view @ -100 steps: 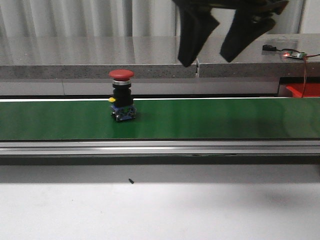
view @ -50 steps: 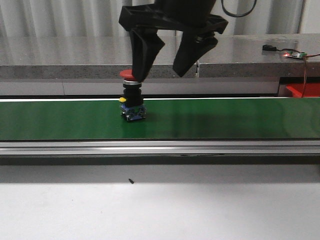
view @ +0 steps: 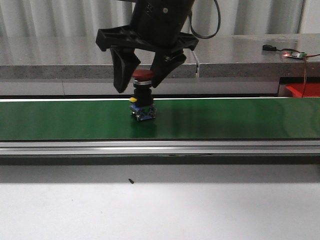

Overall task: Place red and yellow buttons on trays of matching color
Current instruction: 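Lift the red button and carry it over the red tray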

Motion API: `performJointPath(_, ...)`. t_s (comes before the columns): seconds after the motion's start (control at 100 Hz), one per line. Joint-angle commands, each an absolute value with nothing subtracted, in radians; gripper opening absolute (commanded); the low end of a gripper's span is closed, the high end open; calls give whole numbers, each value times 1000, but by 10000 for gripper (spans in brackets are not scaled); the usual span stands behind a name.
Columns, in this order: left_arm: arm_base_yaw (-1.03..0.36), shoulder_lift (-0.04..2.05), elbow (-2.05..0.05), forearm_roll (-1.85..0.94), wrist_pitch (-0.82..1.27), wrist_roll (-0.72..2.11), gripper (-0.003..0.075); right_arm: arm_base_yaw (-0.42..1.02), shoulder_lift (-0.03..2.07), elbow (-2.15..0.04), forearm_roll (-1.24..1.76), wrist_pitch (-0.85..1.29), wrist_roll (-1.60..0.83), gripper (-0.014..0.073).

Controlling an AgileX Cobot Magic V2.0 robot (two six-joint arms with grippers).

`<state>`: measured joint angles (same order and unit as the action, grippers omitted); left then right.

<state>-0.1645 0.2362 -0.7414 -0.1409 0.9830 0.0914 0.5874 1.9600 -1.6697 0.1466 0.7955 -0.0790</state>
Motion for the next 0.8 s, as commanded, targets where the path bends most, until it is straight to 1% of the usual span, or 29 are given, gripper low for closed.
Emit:
performJointPath(0.0, -173, 249, -763, -158, 912, 85, -19, 589, 1906, -1705, 160, 749, -89, 319)
performJointPath(0.04, -173, 249, -763, -158, 912, 85, -19, 589, 1906, -1705, 160, 748, -88, 241)
performJointPath(0.07, -173, 249, -763, -158, 912, 85, -19, 589, 1906, -1705, 160, 747, -88, 204)
performJointPath(0.13, -173, 249, -763, -158, 912, 85, -19, 589, 1905, -1705, 157, 741, -88, 171)
performJointPath(0.27, -173, 249, -763, -158, 912, 85, -19, 589, 1886, -1705, 138, 728, -52, 171)
performJointPath(0.49, -173, 249, -763, -158, 912, 85, -19, 566, 1807, -1703, 0, 764, 82, 171)
performJointPath(0.63, -173, 249, -763, -158, 912, 85, -19, 510, 1755, -1702, -10, 829, 95, 171)
performJointPath(0.79, -173, 249, -763, -158, 912, 85, -19, 414, 1683, -1687, -11, 869, 95, 171)
